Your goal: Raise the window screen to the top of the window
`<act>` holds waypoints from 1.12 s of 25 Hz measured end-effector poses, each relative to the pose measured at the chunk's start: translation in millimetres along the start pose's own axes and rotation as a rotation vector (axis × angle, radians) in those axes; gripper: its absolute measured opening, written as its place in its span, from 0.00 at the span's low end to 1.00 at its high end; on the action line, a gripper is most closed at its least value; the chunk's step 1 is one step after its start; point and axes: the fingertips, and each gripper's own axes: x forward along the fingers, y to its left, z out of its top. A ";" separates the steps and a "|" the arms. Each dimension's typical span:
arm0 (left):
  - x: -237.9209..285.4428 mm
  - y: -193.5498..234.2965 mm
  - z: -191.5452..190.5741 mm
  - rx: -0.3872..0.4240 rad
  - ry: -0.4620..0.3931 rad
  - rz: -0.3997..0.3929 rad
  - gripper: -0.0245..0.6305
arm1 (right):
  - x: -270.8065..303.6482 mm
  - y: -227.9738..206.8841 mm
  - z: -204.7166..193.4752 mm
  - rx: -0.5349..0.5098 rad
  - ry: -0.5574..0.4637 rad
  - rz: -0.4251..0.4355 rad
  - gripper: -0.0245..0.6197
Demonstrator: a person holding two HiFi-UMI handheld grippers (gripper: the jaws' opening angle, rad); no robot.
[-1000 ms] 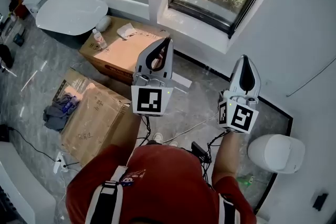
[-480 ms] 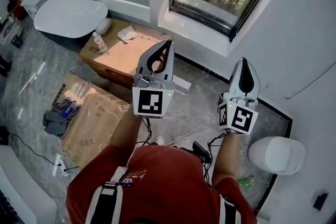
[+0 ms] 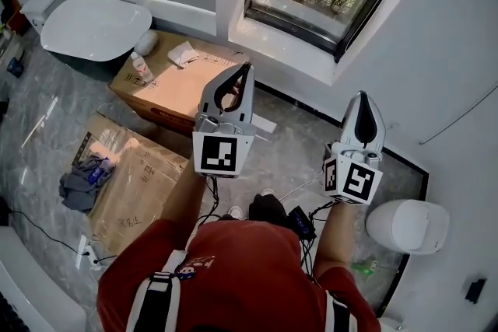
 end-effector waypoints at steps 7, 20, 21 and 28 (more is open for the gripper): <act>20.4 5.1 -12.9 0.012 -0.002 0.002 0.04 | 21.3 -5.5 -14.7 0.006 -0.017 -0.009 0.05; 138.3 -1.3 -31.1 0.036 0.005 0.024 0.04 | 116.4 -70.1 -60.0 0.066 -0.019 -0.024 0.05; 149.3 -1.9 -32.1 0.033 0.001 0.031 0.04 | 124.9 -76.8 -63.8 0.070 -0.019 -0.024 0.05; 226.3 -20.5 -59.4 0.020 0.029 0.028 0.04 | 179.6 -127.9 -102.7 0.095 -0.007 -0.019 0.05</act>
